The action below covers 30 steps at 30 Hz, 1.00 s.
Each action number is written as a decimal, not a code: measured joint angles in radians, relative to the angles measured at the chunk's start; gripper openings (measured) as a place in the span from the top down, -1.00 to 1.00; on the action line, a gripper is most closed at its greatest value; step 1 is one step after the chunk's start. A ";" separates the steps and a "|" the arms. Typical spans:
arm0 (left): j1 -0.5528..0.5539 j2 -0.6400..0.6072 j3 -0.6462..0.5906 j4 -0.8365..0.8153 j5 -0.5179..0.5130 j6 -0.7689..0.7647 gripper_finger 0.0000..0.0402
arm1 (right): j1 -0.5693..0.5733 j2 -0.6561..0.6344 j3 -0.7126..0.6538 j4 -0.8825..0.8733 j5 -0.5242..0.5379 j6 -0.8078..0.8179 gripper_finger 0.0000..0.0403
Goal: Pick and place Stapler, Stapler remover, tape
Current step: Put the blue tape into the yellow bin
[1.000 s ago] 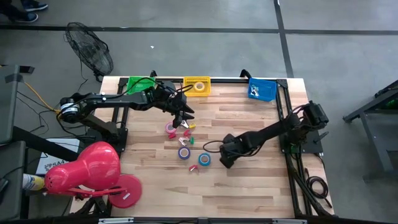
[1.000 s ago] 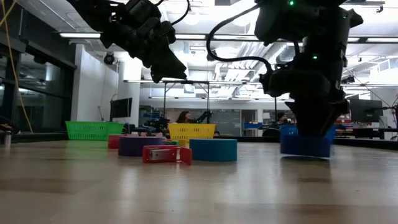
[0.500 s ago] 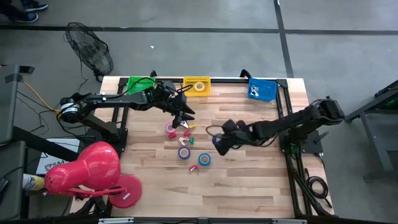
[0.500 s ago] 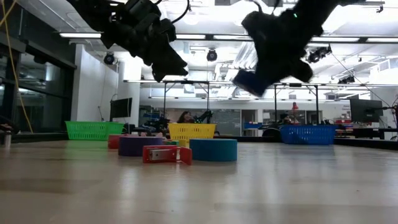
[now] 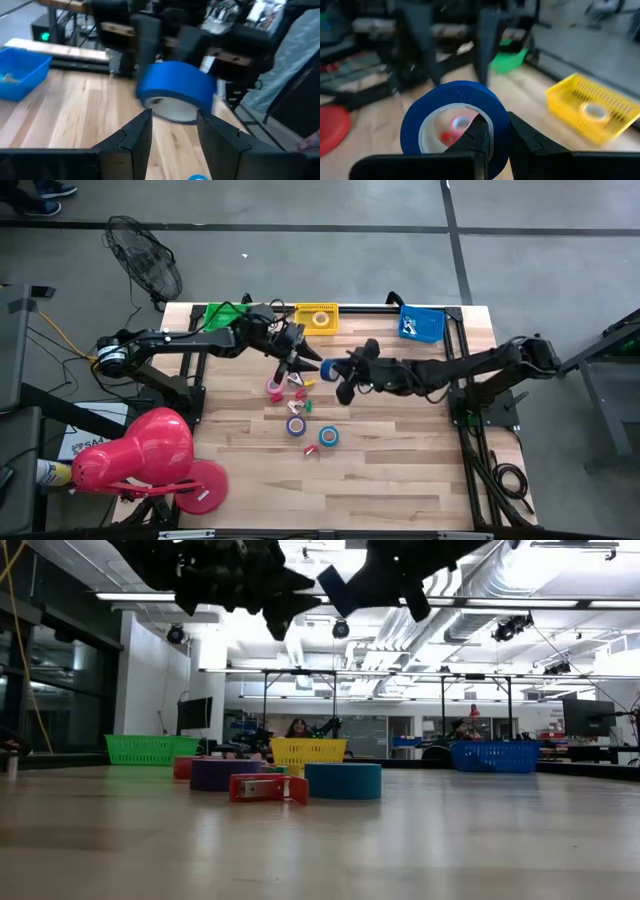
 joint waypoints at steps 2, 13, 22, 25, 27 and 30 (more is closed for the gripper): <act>0.000 0.000 0.000 0.025 0.017 -0.004 0.24 | -0.015 0.000 0.000 0.034 -0.006 -0.026 0.85; -0.004 -0.002 0.000 0.072 0.018 -0.022 0.24 | -0.074 0.000 -0.001 0.105 -0.053 -0.082 0.85; -0.003 -0.002 0.000 0.078 0.003 -0.023 0.24 | -0.100 0.000 -0.002 0.139 -0.067 -0.104 0.85; -0.003 -0.002 0.000 0.076 0.008 -0.023 0.24 | -0.093 0.000 -0.002 0.140 -0.080 -0.115 0.85; -0.004 -0.002 0.000 0.076 0.010 -0.023 0.24 | -0.088 0.000 -0.002 0.139 -0.073 -0.115 0.85; -0.004 -0.002 0.000 0.076 0.016 -0.025 0.24 | -0.088 0.000 -0.002 0.140 -0.055 -0.120 0.85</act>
